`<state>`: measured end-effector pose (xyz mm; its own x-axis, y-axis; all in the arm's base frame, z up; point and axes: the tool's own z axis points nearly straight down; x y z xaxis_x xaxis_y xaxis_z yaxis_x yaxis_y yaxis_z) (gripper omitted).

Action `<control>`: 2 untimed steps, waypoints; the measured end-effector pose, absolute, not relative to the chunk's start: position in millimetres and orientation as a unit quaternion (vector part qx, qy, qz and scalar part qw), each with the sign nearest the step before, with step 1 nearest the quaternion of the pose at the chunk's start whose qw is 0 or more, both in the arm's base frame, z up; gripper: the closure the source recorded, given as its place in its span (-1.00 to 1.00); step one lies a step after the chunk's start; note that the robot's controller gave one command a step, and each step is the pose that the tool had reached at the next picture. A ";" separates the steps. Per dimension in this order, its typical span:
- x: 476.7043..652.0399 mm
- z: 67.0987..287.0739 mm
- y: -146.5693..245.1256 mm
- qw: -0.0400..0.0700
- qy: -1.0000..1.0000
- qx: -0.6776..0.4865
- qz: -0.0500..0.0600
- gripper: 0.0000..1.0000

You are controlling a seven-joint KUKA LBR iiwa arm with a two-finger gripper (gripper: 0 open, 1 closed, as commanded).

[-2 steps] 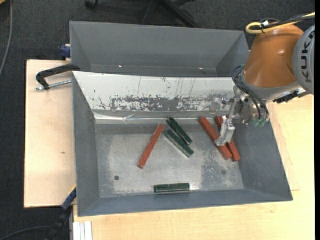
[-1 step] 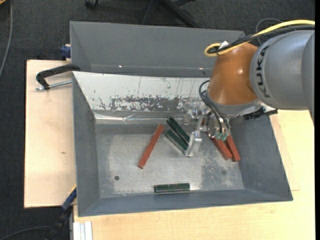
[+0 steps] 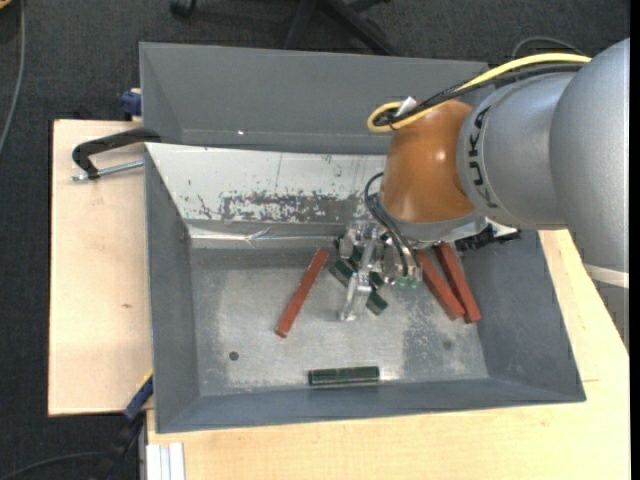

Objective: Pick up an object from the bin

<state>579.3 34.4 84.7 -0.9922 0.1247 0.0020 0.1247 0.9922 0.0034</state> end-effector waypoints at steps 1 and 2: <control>590.6 130.4 14.3 -0.005 -0.991 -0.137 -0.001 -1.00; 582.4 68.8 20.7 -0.001 -0.982 -0.188 -0.001 -1.00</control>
Offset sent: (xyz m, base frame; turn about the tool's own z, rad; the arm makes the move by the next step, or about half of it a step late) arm 0.0022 -0.0146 -0.0147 0.2526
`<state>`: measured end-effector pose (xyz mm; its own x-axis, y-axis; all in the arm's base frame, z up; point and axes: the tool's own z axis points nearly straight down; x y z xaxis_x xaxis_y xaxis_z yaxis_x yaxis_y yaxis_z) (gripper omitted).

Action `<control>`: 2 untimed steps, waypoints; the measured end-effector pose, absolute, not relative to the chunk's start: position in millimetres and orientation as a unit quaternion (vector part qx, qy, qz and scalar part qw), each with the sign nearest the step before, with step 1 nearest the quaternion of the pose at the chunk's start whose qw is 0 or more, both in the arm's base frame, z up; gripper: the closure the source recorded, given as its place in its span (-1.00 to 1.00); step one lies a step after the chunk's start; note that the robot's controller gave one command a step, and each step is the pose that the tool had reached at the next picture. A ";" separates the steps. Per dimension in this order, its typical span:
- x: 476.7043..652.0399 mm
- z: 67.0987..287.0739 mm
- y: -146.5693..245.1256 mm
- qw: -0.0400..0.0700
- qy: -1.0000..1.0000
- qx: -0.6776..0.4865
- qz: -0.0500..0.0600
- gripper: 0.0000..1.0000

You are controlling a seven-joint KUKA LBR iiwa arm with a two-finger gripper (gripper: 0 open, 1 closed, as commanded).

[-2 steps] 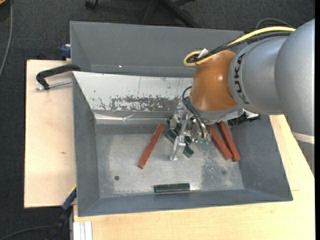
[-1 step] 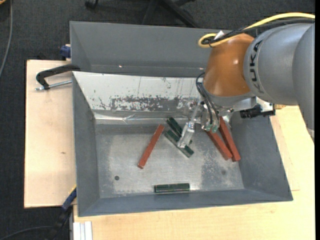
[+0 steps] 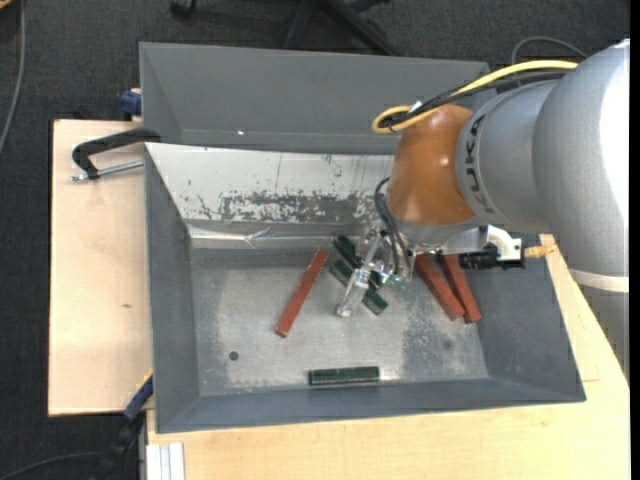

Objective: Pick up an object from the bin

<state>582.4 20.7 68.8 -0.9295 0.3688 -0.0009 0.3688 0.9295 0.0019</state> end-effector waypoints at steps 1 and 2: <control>597.5 76.6 28.0 0.010 0.988 0.154 0.001 1.00; 597.5 76.7 28.0 0.010 0.988 0.154 0.001 1.00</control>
Offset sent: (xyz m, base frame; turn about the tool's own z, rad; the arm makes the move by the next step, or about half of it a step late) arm 0.0000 0.0000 0.0000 0.0000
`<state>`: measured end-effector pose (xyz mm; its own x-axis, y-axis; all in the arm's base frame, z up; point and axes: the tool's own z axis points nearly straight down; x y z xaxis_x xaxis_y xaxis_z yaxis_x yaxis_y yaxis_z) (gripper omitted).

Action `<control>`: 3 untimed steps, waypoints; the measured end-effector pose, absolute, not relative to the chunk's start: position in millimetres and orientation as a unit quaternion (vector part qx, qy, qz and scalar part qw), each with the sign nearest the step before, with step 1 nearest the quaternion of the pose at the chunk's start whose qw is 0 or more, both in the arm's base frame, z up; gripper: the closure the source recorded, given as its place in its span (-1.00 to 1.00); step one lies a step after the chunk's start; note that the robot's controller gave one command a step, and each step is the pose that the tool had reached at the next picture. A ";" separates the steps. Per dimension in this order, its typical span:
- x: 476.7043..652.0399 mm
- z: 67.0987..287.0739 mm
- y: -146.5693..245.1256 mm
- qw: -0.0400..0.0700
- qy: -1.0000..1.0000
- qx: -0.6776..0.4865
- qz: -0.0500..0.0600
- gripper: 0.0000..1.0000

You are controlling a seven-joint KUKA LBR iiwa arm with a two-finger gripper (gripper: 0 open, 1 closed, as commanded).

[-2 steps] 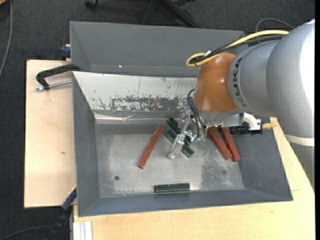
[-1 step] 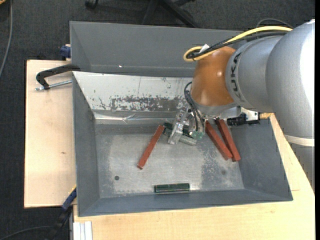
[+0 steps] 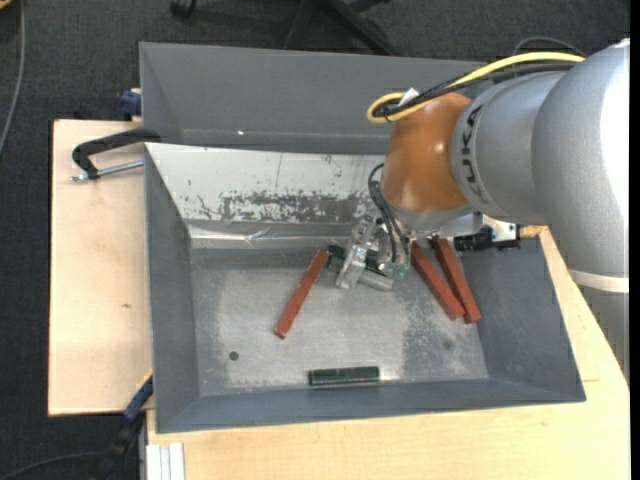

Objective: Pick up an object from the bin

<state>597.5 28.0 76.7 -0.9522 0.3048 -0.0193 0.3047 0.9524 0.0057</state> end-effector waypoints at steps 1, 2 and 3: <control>596.8 80.0 28.1 0.007 0.988 0.154 0.001 1.00; 594.0 93.0 28.4 0.000 0.988 0.154 0.000 1.00; 595.4 112.5 28.6 0.002 0.988 0.154 0.001 1.00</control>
Offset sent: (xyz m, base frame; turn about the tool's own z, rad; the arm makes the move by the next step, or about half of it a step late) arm -0.0001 -0.0002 0.0767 -0.0001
